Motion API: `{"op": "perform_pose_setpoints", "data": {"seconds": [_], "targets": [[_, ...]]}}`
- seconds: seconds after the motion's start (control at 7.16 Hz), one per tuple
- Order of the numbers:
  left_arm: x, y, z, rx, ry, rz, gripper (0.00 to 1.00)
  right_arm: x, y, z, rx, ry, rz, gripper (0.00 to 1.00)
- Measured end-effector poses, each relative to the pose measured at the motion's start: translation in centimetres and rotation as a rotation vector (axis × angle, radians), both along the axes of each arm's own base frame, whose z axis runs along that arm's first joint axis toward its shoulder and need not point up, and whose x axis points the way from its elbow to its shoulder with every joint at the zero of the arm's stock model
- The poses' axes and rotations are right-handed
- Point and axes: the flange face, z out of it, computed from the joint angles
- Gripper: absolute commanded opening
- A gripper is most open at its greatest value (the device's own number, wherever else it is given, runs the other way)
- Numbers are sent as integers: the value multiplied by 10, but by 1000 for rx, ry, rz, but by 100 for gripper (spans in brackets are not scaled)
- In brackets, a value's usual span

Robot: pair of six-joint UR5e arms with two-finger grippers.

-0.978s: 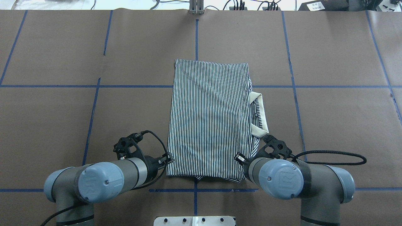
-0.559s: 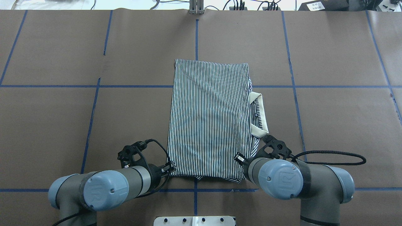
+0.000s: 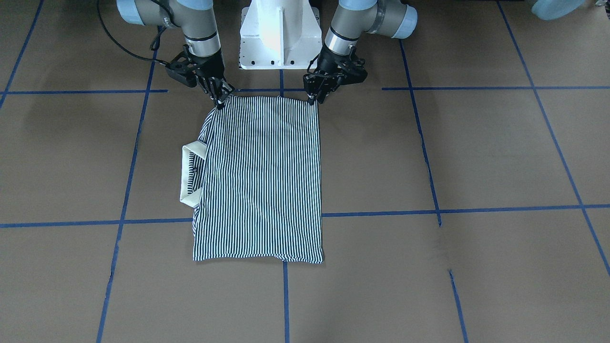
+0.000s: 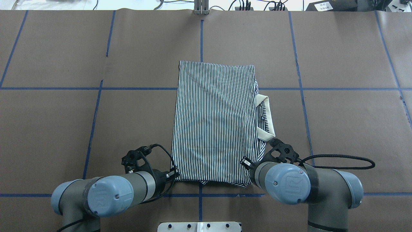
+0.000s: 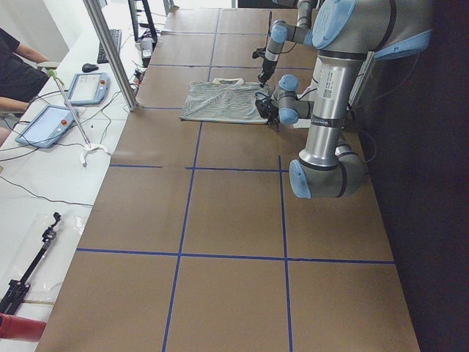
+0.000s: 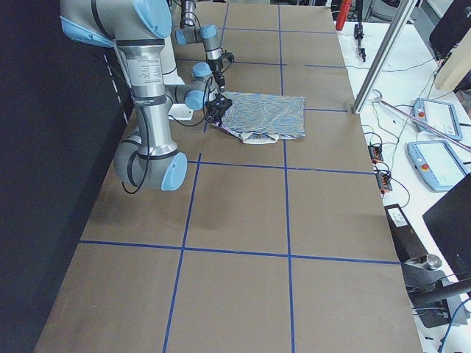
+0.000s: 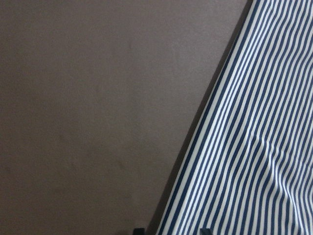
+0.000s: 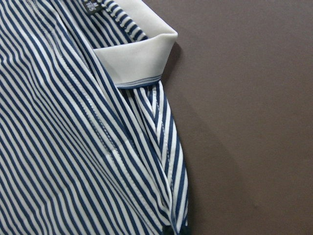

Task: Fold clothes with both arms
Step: 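Grasp the near edge of the shirt with both grippers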

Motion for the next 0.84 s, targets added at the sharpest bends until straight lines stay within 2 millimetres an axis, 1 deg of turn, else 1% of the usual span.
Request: {"op": "perform_pose_setpoints", "data": {"seconds": [0.56,0.7,0.84], "targets": [[0,0,-1,0,1,0,0,-1,0,0,1,1,-1,0],[-3,-1,-4,2,8,-2,0,-1,0,-1,1,-2,-2,0],[-13,-2,-10,5,24,-4,0,-1,1,-5,2,-10,-2,0]]}}
